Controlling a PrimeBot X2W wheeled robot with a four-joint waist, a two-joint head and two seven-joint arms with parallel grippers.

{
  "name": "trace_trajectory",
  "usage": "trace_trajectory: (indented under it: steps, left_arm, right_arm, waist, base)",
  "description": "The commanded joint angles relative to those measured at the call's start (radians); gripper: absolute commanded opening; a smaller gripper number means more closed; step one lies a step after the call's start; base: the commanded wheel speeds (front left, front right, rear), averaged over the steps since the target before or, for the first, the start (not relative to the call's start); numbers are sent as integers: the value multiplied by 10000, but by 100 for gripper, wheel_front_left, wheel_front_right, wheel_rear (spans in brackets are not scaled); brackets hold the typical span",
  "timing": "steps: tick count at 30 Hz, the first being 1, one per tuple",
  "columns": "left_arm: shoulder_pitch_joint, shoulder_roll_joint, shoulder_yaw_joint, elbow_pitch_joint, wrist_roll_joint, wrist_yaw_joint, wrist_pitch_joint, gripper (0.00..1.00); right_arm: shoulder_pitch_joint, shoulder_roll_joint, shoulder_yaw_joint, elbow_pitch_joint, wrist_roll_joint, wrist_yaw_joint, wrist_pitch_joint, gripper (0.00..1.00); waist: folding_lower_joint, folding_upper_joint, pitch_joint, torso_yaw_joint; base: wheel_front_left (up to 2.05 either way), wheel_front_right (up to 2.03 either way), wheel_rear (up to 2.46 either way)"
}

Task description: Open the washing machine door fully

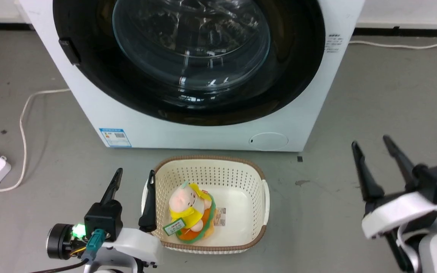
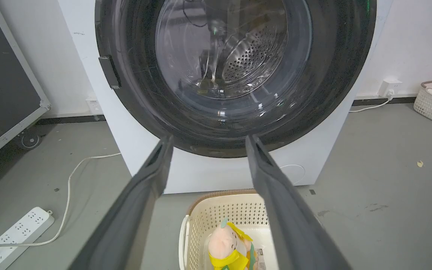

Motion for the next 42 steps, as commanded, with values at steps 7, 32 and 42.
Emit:
trace_trajectory:
  steps: [7,32,42]
  left_arm:
    - [-412,6,-242,-142,-32,109,-219,100]
    - [-1104,10,-792,-460,-197,322,-742,100]
    - [-1397,11,-1116,-520,-347,447,-950,100]
  right_arm:
    - [-1151,-314,-59,116,412,-3,154,100]
    - [-5326,-388,-1314,2315,2572,-4,983,0]
    - [-7298,-384,-2256,4077,3733,-5,2462,0]
  waist:
    - [-1,0,478,186]
    - [-1,0,1871,923]
    - [-1,0,2389,1263]
  base:
    - [0,0,0]
    - [0,0,0]
    - [0,0,0]
